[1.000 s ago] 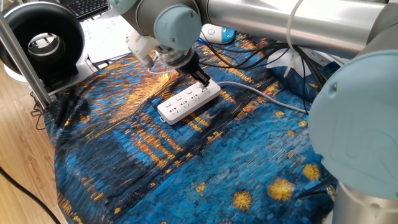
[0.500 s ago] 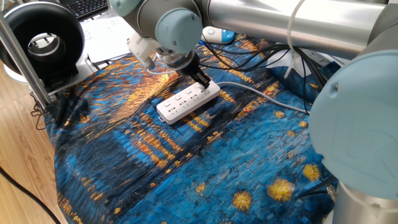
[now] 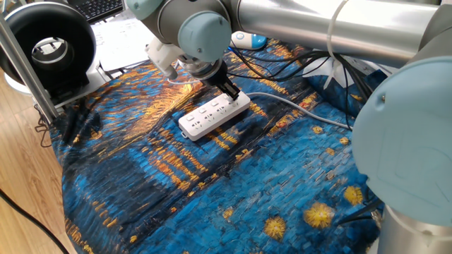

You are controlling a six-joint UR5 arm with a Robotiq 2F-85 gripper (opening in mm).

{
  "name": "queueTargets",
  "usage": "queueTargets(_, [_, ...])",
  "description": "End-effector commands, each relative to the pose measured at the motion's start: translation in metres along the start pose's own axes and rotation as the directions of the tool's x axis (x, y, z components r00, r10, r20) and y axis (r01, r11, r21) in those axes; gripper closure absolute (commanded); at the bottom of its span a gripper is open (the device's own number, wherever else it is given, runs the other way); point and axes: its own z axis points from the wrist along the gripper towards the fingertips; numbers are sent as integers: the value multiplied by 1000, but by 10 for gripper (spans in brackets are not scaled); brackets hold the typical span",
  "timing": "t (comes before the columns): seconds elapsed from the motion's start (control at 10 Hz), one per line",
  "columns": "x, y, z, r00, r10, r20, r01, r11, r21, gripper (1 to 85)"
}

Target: Plug in the power cord of the desk lamp, turn on the socket, and light up the desk lamp

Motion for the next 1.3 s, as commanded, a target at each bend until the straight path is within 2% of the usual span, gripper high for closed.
queueTargets(0.0, [-6, 1, 2, 1000, 6, 11, -6, 1000, -7, 843])
queueTargets(0.3, [-7, 0, 7, 1000, 11, 11, -11, 1000, -7, 843])
queueTargets(0.5, [-10, -1, 13, 1000, 11, 26, -11, 1000, -6, 843])
queueTargets(0.6, [-7, -2, 9, 1000, 13, 6, -13, 1000, 3, 843])
queueTargets(1.0, [-11, -1, 11, 1000, 14, 25, -14, 1000, 0, 843])
queueTargets(1.2, [-12, 1, 8, 1000, 6, 24, -6, 1000, -12, 613])
